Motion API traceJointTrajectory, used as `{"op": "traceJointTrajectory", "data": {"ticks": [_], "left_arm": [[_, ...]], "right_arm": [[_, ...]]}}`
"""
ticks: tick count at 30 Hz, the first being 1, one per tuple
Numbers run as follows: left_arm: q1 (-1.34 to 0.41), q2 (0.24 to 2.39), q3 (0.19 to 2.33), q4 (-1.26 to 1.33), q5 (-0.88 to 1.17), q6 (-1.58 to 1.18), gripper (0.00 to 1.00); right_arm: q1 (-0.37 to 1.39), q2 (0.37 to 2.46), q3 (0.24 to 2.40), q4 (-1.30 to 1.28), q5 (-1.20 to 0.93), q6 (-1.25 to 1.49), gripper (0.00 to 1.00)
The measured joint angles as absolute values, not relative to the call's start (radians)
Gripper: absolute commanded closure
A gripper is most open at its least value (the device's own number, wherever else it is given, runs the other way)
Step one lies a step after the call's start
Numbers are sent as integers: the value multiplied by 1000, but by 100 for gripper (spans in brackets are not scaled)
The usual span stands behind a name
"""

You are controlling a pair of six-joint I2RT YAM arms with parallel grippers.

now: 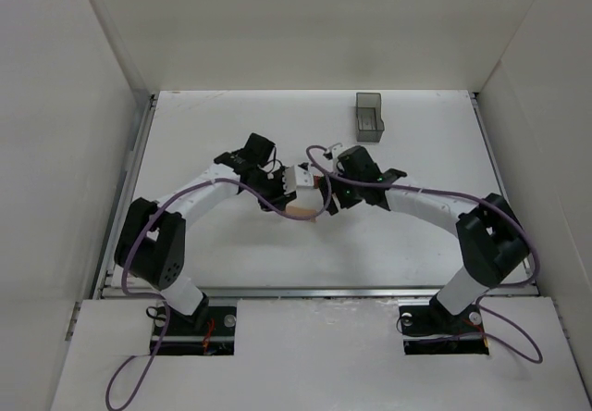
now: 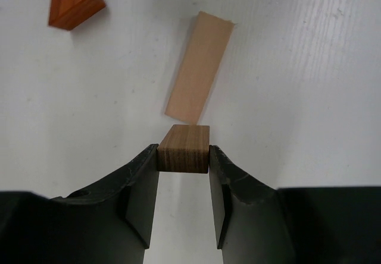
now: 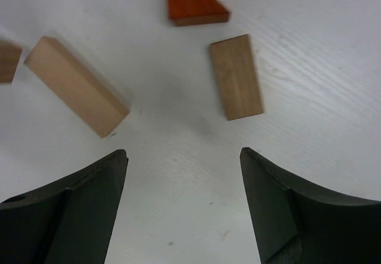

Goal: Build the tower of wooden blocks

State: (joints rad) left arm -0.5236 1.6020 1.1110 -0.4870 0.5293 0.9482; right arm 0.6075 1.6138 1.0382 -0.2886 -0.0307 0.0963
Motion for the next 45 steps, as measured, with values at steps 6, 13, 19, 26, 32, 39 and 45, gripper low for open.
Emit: {"op": "traceJointTrajectory", "data": {"ticks": [6, 13, 19, 26, 32, 39, 45], "left_arm": [[-402, 1538, 1108, -498, 553, 900, 91], [-320, 1439, 1046, -511, 580, 855, 91], [-263, 1393, 1002, -517, 595, 830, 91], [-223, 1369, 986, -514, 611, 819, 91], [-222, 1367, 979, -512, 621, 805, 91], [-222, 1362, 979, -505, 624, 802, 91], [-222, 1362, 978, -505, 624, 802, 91]], "right_arm": [[720, 1652, 1037, -310, -3, 101, 18], [757, 1718, 1068, -337, 67, 107, 18], [786, 1774, 1114, -365, 98, 113, 18], [806, 1800, 1136, -379, 117, 129, 18], [807, 1848, 1179, -389, 149, 135, 18], [807, 1853, 1188, -394, 188, 136, 18], [807, 1860, 1198, -394, 194, 135, 18]]}}
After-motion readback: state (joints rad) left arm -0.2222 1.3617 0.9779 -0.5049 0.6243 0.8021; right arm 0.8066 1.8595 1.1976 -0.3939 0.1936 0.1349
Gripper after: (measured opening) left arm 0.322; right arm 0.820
